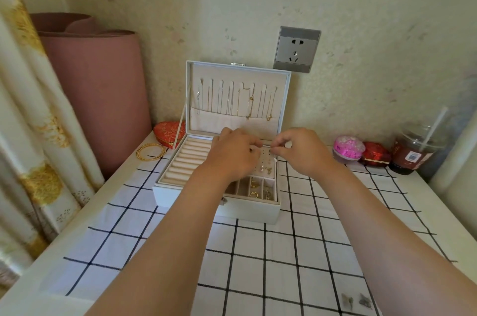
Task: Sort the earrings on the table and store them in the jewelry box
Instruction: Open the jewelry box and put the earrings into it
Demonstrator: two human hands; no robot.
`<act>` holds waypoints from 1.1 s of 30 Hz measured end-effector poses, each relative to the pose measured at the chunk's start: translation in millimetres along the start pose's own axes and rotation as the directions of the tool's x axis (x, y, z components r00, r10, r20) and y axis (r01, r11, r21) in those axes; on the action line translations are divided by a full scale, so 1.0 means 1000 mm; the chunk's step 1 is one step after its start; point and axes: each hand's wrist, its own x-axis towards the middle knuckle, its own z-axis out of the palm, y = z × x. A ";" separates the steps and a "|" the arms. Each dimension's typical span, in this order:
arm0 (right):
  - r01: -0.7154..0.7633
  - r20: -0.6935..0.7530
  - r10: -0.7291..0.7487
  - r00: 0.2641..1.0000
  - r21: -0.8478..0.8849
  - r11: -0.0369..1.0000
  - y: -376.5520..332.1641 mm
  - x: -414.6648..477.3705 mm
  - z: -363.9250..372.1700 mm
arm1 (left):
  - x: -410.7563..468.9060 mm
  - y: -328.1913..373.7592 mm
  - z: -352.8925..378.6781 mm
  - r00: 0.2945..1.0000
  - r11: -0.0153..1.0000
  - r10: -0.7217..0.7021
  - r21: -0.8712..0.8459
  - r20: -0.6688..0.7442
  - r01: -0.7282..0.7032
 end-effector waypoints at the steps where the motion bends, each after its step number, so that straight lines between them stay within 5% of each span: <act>1: 0.008 -0.002 -0.008 1.000 -0.028 1.000 0.000 0.000 0.001 | 0.000 -0.001 0.002 0.999 0.999 0.012 0.043 0.037 -0.013; 6: 0.067 -0.010 -0.069 0.998 -0.127 0.990 -0.002 0.001 0.003 | 0.000 -0.001 0.006 0.987 0.995 0.011 0.094 0.158 -0.026; 23: 0.090 0.095 -0.080 0.992 -0.102 0.991 0.002 0.003 -0.005 | -0.002 -0.001 0.004 0.986 0.998 0.014 0.060 0.168 -0.024; 33: 0.018 0.013 -0.017 1.000 -0.060 0.998 0.002 -0.023 -0.042 | -0.010 0.017 -0.002 0.996 0.995 0.092 -0.039 0.008 -0.092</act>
